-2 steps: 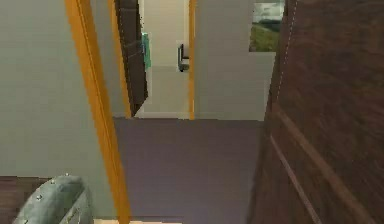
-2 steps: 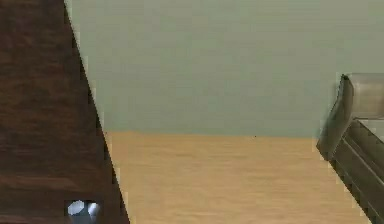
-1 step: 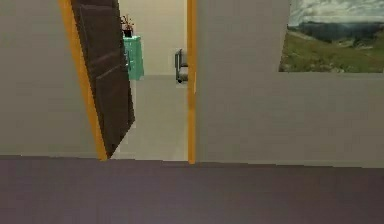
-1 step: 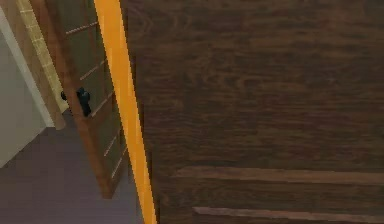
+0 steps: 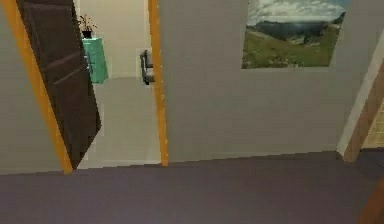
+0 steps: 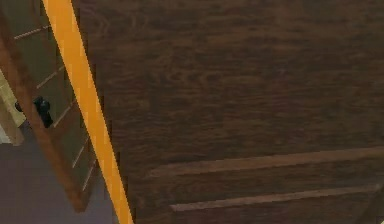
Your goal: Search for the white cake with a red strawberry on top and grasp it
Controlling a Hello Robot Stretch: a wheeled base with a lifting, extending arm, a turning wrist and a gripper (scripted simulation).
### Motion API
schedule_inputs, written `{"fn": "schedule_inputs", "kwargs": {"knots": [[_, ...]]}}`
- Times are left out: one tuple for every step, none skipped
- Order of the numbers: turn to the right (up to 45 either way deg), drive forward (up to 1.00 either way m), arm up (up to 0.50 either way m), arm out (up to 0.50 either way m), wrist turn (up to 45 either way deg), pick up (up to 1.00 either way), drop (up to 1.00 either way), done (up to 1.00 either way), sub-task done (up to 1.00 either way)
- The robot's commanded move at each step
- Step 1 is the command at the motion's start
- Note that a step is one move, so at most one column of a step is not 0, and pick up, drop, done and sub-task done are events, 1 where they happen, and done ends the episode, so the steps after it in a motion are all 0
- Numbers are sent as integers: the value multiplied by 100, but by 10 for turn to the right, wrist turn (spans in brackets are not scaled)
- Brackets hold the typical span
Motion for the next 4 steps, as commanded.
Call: {"fn": "schedule_inputs", "kwargs": {"knots": [[0, 20, 0, 0, 0, 0, 0, 0, 0], [360, 0, 0, 0, 0, 0, 0, 0, 0], [0, 100, 0, 0, 0, 0, 0, 0, 0], [90, 0, 0, 0, 0, 0, 0, 0, 0]]}}
